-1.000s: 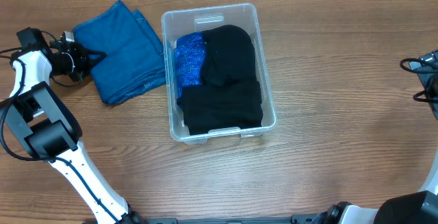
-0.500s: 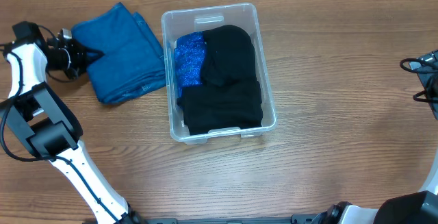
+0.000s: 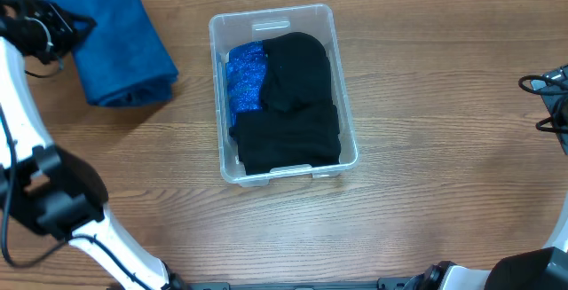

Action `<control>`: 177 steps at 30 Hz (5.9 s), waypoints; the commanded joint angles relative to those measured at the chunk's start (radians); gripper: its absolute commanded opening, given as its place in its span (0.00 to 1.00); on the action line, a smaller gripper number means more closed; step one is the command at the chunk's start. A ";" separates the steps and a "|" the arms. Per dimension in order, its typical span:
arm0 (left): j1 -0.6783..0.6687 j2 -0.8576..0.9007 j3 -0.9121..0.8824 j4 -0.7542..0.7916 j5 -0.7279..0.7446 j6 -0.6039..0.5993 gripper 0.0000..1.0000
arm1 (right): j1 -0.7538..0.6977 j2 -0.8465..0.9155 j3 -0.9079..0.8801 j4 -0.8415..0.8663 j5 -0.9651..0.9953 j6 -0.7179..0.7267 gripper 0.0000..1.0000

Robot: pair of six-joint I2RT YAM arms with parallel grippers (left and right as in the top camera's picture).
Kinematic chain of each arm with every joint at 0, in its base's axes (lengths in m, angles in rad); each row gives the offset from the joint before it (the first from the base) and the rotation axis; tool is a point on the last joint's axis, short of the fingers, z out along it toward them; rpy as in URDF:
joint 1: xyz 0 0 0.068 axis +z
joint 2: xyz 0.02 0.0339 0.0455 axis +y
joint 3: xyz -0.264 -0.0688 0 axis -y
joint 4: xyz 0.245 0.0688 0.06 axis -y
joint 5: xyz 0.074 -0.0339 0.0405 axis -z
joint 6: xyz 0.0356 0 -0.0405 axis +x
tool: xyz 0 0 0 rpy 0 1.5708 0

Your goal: Pack container

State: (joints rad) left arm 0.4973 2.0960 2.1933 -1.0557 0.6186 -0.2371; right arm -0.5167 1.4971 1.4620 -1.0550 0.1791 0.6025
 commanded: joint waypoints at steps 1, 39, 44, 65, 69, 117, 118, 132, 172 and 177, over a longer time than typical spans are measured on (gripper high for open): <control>-0.031 -0.192 0.064 0.016 0.089 -0.037 0.04 | -0.003 0.000 -0.005 0.006 -0.001 0.008 1.00; -0.820 -0.221 0.058 -0.114 -0.304 -0.624 0.04 | -0.003 0.000 -0.005 0.006 -0.001 0.008 1.00; -0.851 -0.161 0.058 -0.085 -0.298 -0.624 0.04 | -0.003 0.000 -0.005 0.006 -0.001 0.008 1.00; -0.892 -0.064 0.058 -0.046 -0.259 -0.605 0.04 | -0.003 0.000 -0.005 0.006 -0.001 0.008 1.00; -0.892 -0.055 0.058 -0.063 -0.261 -0.604 0.04 | -0.003 0.000 -0.005 0.006 -0.001 0.008 1.00; -0.687 -0.056 0.058 -0.241 -0.451 -0.393 0.93 | -0.003 0.000 -0.005 0.006 -0.001 0.008 1.00; -0.687 -0.056 0.058 -0.239 -0.451 -0.393 0.88 | -0.003 0.000 -0.005 0.006 -0.001 0.008 1.00; -0.735 -0.051 -0.072 -0.131 -0.460 -0.390 0.04 | -0.003 0.000 -0.005 0.006 -0.001 0.008 1.00; -0.861 -0.058 -0.121 -0.132 -0.198 -0.169 0.04 | -0.003 0.000 -0.005 0.006 -0.001 0.008 1.00; -0.881 -0.056 -0.159 -0.228 -0.233 -0.155 0.04 | -0.003 0.000 -0.005 0.006 -0.001 0.008 1.00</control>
State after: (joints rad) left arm -0.3637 2.0441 2.0544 -1.2469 0.3637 -0.4408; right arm -0.5167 1.4971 1.4620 -1.0550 0.1795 0.6033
